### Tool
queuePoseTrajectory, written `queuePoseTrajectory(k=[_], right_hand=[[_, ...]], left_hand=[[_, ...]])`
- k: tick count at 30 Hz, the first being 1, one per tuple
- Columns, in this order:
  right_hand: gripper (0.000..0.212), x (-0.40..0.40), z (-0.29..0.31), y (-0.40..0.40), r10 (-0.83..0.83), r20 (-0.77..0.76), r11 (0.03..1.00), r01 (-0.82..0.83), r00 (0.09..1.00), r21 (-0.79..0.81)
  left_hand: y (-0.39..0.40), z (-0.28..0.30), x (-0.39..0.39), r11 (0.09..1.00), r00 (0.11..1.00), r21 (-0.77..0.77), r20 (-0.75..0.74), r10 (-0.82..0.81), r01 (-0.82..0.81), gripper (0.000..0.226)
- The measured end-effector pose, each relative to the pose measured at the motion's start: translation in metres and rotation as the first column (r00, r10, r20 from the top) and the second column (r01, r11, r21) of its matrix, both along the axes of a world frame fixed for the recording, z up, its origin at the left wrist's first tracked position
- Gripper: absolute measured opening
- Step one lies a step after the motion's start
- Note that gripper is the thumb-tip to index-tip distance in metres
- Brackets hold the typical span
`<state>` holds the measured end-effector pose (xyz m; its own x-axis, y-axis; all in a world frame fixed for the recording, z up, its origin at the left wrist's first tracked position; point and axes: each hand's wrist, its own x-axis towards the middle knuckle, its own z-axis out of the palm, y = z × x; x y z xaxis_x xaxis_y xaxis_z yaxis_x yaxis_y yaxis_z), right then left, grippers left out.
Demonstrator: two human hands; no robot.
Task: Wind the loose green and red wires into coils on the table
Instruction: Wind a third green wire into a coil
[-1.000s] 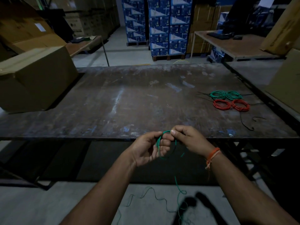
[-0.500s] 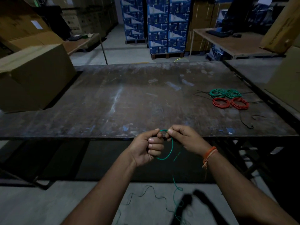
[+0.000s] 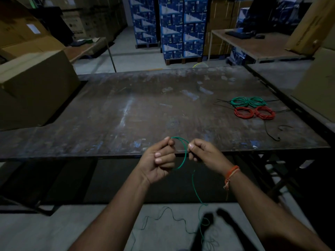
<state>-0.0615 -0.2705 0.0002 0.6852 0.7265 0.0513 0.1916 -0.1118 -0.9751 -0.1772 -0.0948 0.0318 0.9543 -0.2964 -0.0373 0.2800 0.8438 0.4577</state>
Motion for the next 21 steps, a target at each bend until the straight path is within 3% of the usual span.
queuePoseTrajectory(k=[4,8,12,14,17,19,21], right_hand=[[0.010,0.003,-0.027,-0.019,0.053,-0.063,0.995,-0.059,0.997,-0.086],[0.014,-0.001,-0.048,-0.032,-0.067,-0.097,0.990,0.055,0.993,-0.126],[0.013,-0.005,-0.043,-0.041,-0.182,0.262,0.946,0.241,0.948,-0.215],[0.012,-0.013,-0.026,-0.042,-0.053,0.358,0.953,0.154,0.932,-0.261],[0.013,-0.028,0.003,-0.037,0.162,0.465,0.956,-0.023,0.871,-0.291],[0.014,-0.037,0.022,-0.030,0.218,0.548,0.964,-0.089,0.807,-0.252],[0.013,-0.042,0.041,-0.025,0.195,0.605,0.978,-0.107,0.772,-0.179]], left_hand=[[0.015,0.004,0.002,0.987,0.993,-0.128,0.044,0.109,-0.102,0.031],[0.037,-0.002,0.008,0.935,0.971,-0.290,0.062,0.229,-0.202,0.028],[0.048,-0.007,0.013,0.861,0.925,-0.358,-0.026,0.379,-0.362,0.040],[0.045,-0.006,0.015,0.834,0.873,-0.264,-0.093,0.478,-0.484,0.038],[0.023,-0.002,0.018,0.769,0.763,0.129,-0.103,0.638,-0.626,0.031],[0.004,-0.004,0.018,0.656,0.729,0.405,0.041,0.683,-0.637,0.030],[-0.011,-0.007,0.016,0.550,0.776,0.608,0.186,0.603,-0.573,0.032]])
